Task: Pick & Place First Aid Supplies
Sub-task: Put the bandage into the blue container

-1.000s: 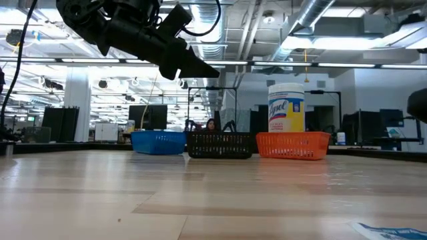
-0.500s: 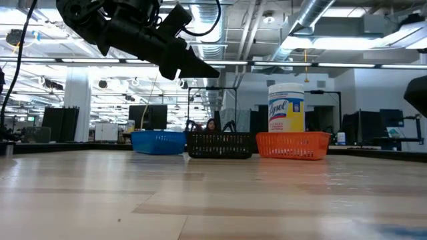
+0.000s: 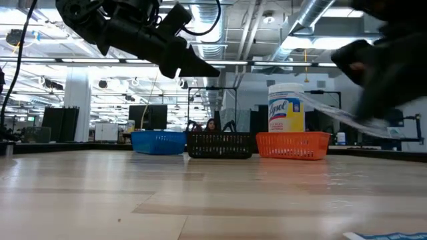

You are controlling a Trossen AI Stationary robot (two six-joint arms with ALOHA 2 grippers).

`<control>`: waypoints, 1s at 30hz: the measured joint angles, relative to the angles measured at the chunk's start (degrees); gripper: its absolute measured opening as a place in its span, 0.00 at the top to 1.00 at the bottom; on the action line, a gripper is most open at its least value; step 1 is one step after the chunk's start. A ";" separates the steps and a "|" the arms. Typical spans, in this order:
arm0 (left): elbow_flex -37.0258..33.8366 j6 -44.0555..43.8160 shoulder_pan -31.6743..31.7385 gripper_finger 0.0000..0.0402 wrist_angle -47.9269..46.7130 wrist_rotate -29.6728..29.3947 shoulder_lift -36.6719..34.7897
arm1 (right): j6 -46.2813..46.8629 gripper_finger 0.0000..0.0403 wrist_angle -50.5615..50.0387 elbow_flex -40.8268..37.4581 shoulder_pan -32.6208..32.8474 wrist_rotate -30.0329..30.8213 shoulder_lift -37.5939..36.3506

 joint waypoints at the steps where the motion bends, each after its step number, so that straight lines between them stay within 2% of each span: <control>1: 0.00 -0.47 0.00 0.73 0.02 0.06 0.00 | -1.85 0.99 -0.94 -0.08 -1.10 3.44 -0.80; 6: 0.00 -4.66 -0.01 0.73 0.00 0.04 0.00 | -10.70 1.00 -0.47 0.03 -7.96 24.11 -3.33; 8: 0.00 -4.91 0.00 0.73 0.00 0.03 0.00 | -11.92 0.99 -0.45 0.01 -11.40 30.29 -3.26; 10: 0.00 -4.75 0.01 0.73 0.00 0.02 0.00 | -12.12 1.00 0.09 0.03 -15.29 32.81 -3.10; 17: -0.02 -8.47 0.36 0.73 -0.03 -0.04 0.00 | -12.31 1.00 3.50 0.06 -26.10 28.10 0.00; 20: -0.02 -9.71 1.01 0.73 0.01 0.03 0.00 | -13.31 1.00 7.67 0.07 -28.16 24.99 1.93; 23: -0.02 -12.67 2.25 0.73 0.36 0.28 0.00 | -19.26 1.00 14.84 0.05 -28.54 20.76 3.35; 27: -0.02 -19.59 4.75 0.73 0.35 8.54 0.47 | -27.86 1.00 23.14 0.05 -27.63 19.41 5.05; 30: -0.04 -21.74 5.87 0.73 0.61 12.67 0.77 | -29.15 1.00 25.34 0.07 -27.60 19.22 5.36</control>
